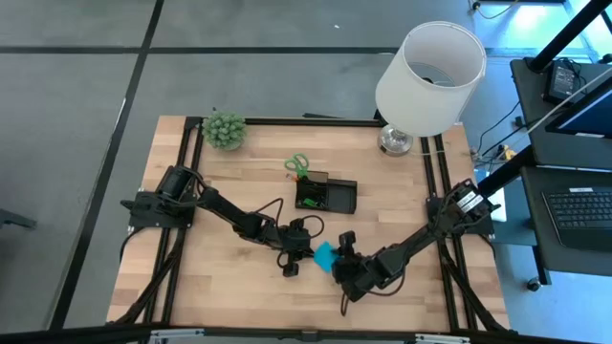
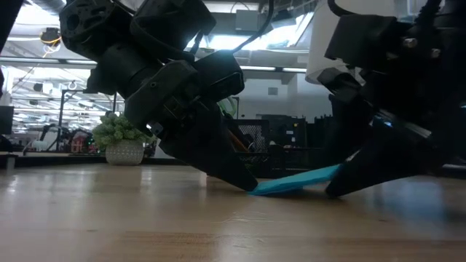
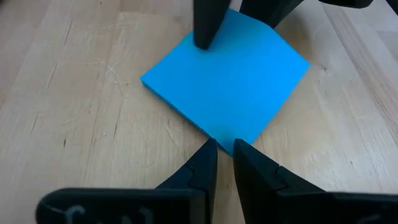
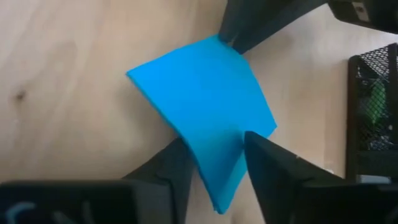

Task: Pick and place office supplies into organizer
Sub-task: Put the blue sticky notes into the black organizer

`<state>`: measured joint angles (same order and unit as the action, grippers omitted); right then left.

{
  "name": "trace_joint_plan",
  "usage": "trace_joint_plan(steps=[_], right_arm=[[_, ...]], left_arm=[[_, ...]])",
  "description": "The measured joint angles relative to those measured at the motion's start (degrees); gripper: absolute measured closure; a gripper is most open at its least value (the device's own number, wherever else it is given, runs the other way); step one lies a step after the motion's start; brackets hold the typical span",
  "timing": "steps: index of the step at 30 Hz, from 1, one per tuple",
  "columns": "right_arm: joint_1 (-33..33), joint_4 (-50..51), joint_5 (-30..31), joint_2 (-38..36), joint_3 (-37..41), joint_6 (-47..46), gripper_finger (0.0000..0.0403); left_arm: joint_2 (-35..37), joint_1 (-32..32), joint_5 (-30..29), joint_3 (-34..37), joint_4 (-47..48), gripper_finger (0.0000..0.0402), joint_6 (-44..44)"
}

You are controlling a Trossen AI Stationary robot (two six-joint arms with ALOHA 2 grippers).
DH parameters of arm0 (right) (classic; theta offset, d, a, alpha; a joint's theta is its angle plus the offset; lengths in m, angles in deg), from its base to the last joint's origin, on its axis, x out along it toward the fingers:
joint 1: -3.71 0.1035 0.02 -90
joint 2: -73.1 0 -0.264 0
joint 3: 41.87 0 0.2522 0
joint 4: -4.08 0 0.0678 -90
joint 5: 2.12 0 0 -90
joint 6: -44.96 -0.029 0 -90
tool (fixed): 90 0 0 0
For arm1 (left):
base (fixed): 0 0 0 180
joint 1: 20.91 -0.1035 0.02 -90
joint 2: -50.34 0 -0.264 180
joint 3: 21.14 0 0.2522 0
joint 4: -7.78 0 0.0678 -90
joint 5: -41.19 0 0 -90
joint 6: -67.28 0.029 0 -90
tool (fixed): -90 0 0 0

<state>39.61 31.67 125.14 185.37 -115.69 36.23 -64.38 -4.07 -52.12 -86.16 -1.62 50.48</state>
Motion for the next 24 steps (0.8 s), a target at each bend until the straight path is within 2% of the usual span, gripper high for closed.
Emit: trace_joint_plan(steps=[7, 16, 21, 24], right_arm=[[0.98, 0.02, -0.46, 0.02, 0.0, -0.43, 0.0305], [1.11, 0.98, -0.17, 0.02, -0.93, -5.98, 0.0364], [1.14, 1.75, -0.07, -0.02, -1.62, -5.98, 0.0393], [1.14, 1.99, -0.08, -0.07, -1.66, -6.01, 0.0392]], left_arm=[[0.32, 0.0, -0.24, 0.0, 0.03, 0.0355, 0.0], [2.09, 0.0, 0.12, 0.12, 1.96, 0.0355, -0.44], [4.38, 0.0, 4.52, 0.22, 5.24, 0.0355, -2.58], [7.11, 0.03, 7.0, 0.22, 11.86, 0.0355, -4.3]])
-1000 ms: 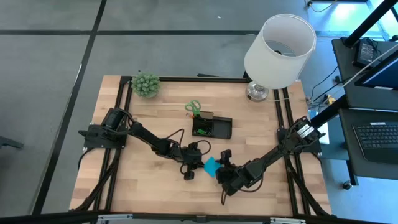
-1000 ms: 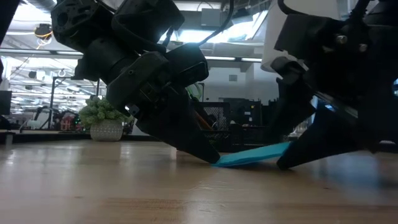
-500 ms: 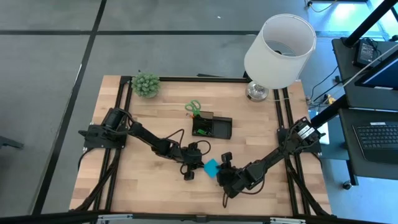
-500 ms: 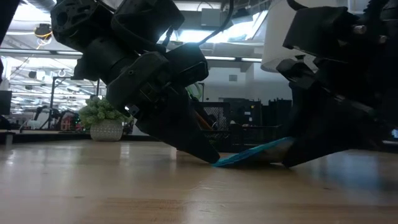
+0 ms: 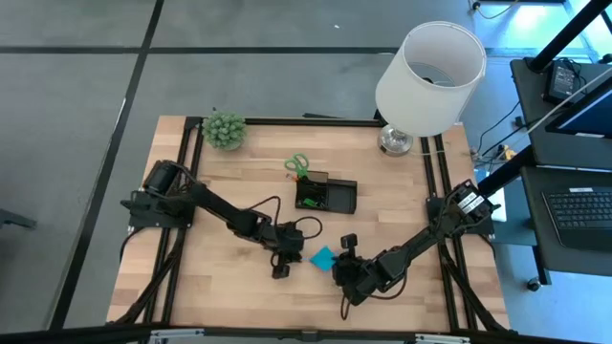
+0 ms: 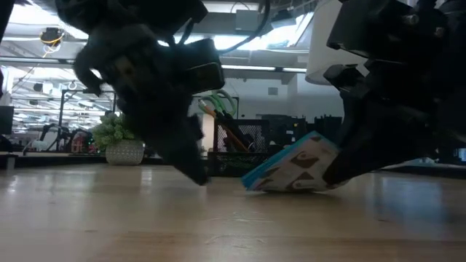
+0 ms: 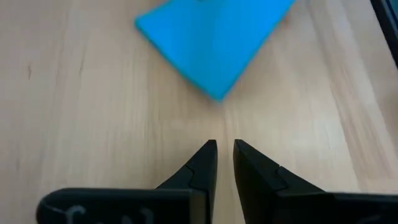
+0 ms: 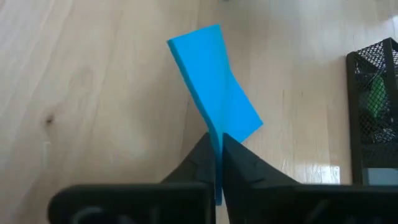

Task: Pick and place office supplies into organizer
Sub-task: Put the blue sticky notes into the black organizer

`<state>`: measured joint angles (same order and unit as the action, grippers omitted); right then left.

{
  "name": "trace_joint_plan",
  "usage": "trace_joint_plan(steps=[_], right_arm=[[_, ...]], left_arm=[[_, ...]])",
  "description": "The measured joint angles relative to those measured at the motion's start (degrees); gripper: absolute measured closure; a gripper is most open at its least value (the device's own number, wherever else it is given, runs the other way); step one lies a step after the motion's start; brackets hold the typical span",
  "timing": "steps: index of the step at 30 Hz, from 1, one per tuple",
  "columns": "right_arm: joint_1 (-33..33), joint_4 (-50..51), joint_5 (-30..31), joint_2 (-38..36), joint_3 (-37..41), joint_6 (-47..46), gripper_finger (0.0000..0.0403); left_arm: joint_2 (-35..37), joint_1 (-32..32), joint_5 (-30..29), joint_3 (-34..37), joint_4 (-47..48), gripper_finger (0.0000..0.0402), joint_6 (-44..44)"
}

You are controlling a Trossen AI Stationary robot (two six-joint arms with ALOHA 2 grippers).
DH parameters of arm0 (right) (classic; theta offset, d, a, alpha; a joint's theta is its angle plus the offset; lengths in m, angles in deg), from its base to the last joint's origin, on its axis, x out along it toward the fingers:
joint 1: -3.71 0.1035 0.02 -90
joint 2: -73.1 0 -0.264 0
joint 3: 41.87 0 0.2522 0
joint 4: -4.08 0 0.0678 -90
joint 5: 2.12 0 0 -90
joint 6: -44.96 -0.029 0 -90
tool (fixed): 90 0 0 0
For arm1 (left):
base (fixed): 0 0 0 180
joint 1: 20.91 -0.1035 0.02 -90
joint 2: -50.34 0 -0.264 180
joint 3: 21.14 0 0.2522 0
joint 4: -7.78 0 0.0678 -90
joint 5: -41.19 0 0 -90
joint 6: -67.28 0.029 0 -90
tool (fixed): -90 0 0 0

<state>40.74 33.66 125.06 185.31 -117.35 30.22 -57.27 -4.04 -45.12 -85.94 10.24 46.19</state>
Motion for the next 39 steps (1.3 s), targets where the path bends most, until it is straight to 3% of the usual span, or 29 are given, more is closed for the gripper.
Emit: trace_joint_plan(steps=[7, 16, 28, 39], right_arm=[[-0.45, 6.63, -0.16, -2.2, -2.38, -3.54, 0.0387], [-5.58, 27.11, 0.06, -7.84, -10.64, -12.2, 0.0386], [-16.52, 44.23, 0.26, -8.98, -21.17, -17.24, 0.039], [-22.06, 49.54, 0.16, -8.92, -21.33, -13.52, 0.0392]], left_arm=[[8.27, -0.01, 8.21, -0.09, 15.2, 0.0355, -0.59], [21.8, -0.12, 7.75, -0.11, 28.02, 0.0355, 3.81], [45.0, -1.56, -2.96, 1.83, 30.61, 0.0355, 14.23], [71.37, -3.92, -11.7, 19.65, 27.04, 0.0355, 9.9]])
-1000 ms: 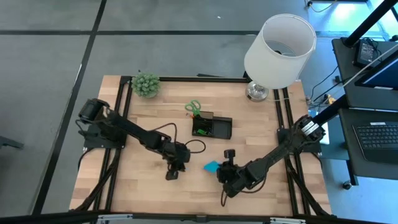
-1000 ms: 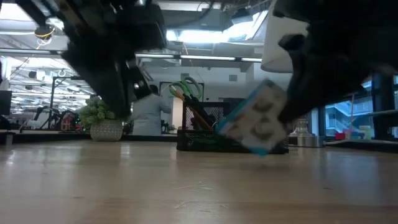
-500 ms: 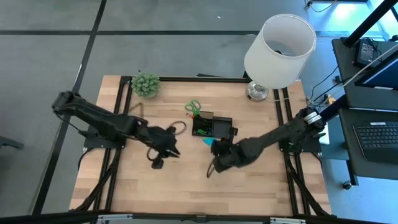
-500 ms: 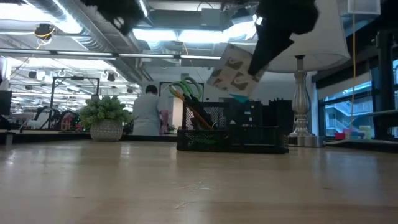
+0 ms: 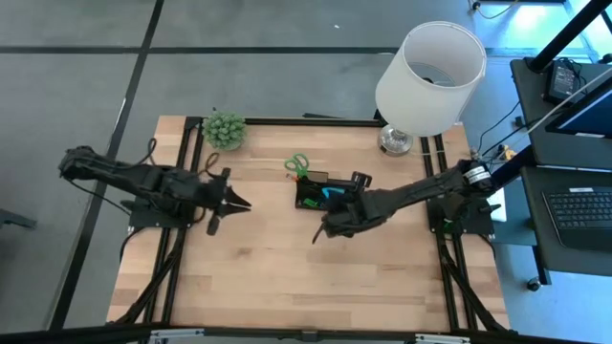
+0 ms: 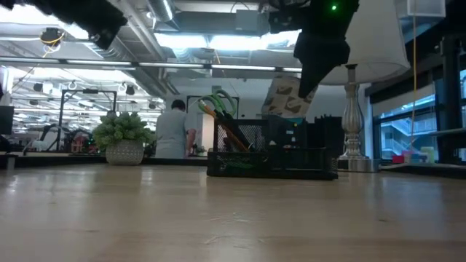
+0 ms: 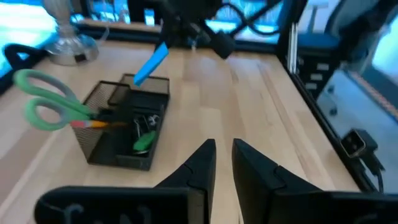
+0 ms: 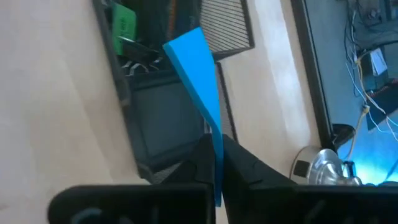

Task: Pick and place office supplies into organizer
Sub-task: Put the blue sticky notes into the black organizer

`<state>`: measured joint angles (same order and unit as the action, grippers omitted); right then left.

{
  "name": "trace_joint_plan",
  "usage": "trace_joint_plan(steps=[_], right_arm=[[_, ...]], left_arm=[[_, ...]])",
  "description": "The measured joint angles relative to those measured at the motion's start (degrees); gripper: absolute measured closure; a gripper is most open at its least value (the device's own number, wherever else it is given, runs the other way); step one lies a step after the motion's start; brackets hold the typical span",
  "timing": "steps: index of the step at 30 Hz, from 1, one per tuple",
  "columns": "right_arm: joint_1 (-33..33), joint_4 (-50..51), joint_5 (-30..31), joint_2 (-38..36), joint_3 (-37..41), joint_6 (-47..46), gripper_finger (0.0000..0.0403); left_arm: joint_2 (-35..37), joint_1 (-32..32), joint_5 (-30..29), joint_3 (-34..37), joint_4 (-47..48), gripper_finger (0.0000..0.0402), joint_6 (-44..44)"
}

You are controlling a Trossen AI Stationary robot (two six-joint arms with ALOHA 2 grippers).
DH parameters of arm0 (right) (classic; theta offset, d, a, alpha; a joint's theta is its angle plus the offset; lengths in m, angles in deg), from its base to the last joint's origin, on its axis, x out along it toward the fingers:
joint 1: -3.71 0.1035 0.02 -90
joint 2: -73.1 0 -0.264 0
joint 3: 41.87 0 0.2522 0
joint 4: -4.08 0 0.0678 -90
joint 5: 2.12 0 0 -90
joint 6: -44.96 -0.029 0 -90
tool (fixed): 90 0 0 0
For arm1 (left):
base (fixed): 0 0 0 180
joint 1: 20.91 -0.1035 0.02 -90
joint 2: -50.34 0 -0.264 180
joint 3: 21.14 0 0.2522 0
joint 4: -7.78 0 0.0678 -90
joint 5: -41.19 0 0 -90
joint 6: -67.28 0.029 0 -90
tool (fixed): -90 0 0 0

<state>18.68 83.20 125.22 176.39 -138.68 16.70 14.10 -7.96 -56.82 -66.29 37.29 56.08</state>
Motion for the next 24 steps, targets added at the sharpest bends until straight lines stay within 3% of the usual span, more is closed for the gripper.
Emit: trace_joint_plan(steps=[10, 24], right_arm=[[-3.09, 1.09, -2.7, 0.0, 0.05, 1.8, 0.0392], [-4.31, -5.35, -4.4, 0.07, 9.49, 0.0, 0.0393]], left_arm=[[14.83, 0.0, -4.33, 10.72, -2.27, 0.0355, -1.28], [25.34, 0.0, -6.72, 21.31, -9.71, 0.0355, -0.03]])
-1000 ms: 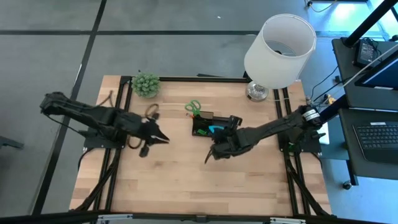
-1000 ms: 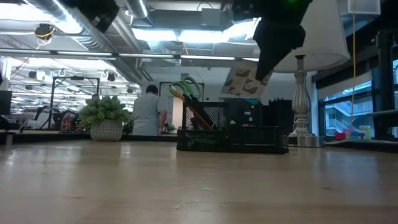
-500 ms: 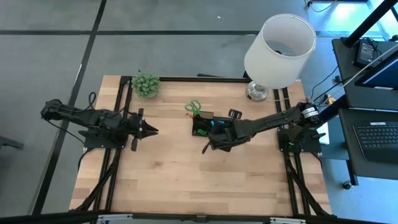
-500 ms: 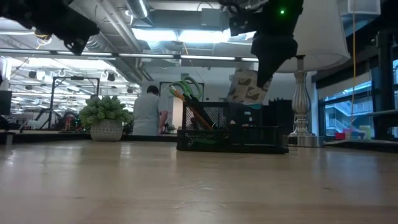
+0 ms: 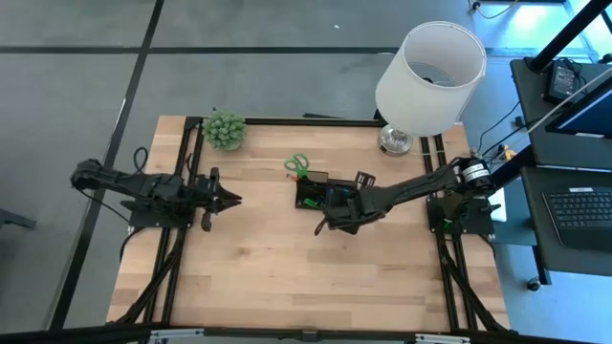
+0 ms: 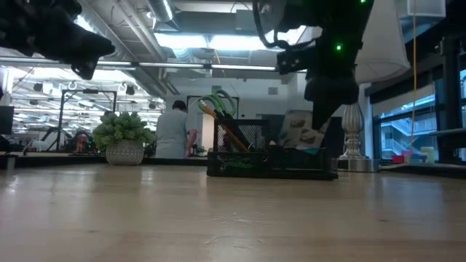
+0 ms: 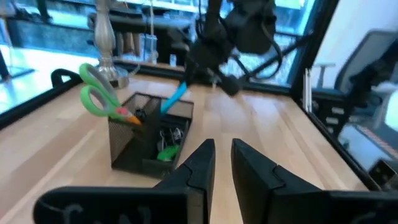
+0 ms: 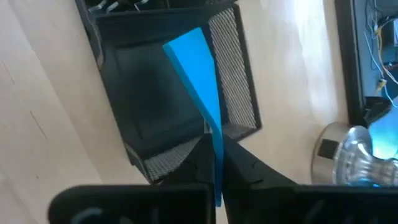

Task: Pick and place office supplies into organizer
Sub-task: Put the blue sticky notes into the black organizer

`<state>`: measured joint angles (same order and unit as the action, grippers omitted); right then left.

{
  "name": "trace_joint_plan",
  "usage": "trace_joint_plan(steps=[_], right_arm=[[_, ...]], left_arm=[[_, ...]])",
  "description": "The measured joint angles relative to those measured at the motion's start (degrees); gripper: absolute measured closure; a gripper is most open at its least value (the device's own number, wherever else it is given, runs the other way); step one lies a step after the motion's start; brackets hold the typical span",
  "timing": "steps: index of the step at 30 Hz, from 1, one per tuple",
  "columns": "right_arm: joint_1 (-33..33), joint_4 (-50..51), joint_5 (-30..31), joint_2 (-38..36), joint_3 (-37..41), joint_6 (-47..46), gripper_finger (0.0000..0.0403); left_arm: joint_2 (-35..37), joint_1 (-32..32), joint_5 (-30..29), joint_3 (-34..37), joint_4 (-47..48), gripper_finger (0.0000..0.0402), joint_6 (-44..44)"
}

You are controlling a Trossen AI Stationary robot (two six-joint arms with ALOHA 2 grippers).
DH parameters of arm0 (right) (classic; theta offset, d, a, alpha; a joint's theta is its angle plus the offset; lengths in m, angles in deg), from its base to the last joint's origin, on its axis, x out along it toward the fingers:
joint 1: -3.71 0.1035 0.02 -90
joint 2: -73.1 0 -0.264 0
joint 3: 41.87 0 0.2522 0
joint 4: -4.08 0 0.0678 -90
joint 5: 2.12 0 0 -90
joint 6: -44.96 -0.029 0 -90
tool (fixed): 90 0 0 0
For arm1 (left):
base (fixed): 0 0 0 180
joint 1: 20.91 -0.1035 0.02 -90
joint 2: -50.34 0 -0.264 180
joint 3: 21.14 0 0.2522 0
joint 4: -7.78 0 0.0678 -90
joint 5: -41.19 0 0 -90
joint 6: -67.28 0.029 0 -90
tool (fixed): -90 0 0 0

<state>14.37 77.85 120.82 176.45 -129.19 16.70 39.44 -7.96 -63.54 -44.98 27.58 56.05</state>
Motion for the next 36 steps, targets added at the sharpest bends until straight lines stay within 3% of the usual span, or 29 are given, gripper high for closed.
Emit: trace_joint_plan(steps=[11, 19, 36], right_arm=[[-3.01, -6.68, 1.48, 0.0, 4.58, 0.59, 0.039], [-5.54, -10.64, 0.72, 0.03, 4.6, 7.77, 0.0388], [-7.11, -10.99, -1.71, 2.56, 4.6, 10.6, 0.0386]], left_arm=[[4.45, -0.02, -3.92, 3.21, -1.11, 0.0355, 0.08], [4.44, 0.0, -4.3, 3.21, -1.08, 0.0355, 0.03], [4.42, 0.0, -5.15, 3.21, 0.43, 0.0355, -0.21]])
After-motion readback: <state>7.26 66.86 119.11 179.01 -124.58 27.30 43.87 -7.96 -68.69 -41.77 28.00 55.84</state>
